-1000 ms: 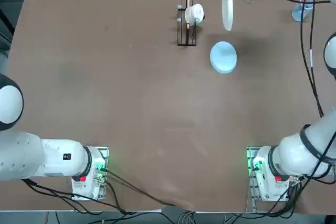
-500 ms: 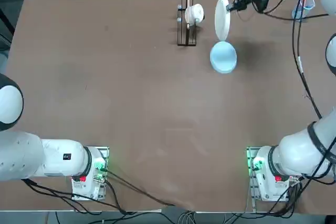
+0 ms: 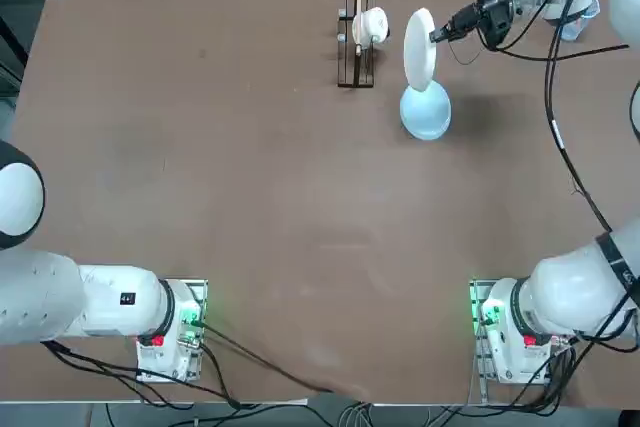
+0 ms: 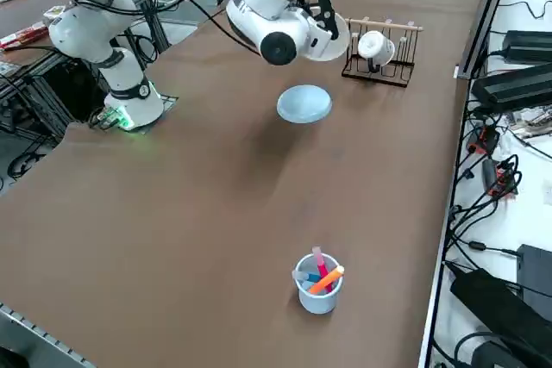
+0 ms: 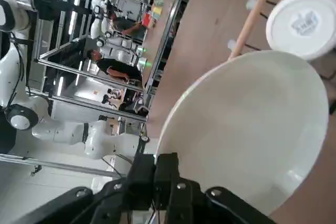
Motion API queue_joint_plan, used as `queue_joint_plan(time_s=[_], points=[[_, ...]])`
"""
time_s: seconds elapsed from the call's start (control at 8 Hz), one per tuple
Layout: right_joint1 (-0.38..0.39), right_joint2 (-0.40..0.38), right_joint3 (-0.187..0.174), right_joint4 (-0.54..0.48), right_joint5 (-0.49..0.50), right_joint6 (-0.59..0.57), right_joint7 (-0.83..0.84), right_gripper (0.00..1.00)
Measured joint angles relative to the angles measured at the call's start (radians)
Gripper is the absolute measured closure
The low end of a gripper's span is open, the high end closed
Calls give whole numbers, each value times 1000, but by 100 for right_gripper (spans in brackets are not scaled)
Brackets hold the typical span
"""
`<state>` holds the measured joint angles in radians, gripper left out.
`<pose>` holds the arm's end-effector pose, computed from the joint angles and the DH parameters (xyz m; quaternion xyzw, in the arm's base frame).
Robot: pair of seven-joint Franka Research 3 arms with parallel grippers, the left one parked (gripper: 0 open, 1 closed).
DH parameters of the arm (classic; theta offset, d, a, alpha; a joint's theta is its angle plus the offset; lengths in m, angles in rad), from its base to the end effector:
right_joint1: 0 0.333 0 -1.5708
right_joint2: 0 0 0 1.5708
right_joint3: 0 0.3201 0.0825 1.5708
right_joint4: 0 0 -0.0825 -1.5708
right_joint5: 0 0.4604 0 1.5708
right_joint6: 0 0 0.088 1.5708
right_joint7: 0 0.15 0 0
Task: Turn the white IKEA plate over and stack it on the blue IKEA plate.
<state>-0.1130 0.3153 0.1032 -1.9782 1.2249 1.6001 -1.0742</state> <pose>0.6159 0.1314 0.2760 -0.7610 -0.2066 -0.0433 0.6134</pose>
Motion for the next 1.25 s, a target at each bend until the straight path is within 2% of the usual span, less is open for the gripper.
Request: queue_joint_plan(time_s=[0.5,1.25], points=[[7,71,2,-28,151,9,-247,97],[0,171,1,-113,214,-87,-442,97]])
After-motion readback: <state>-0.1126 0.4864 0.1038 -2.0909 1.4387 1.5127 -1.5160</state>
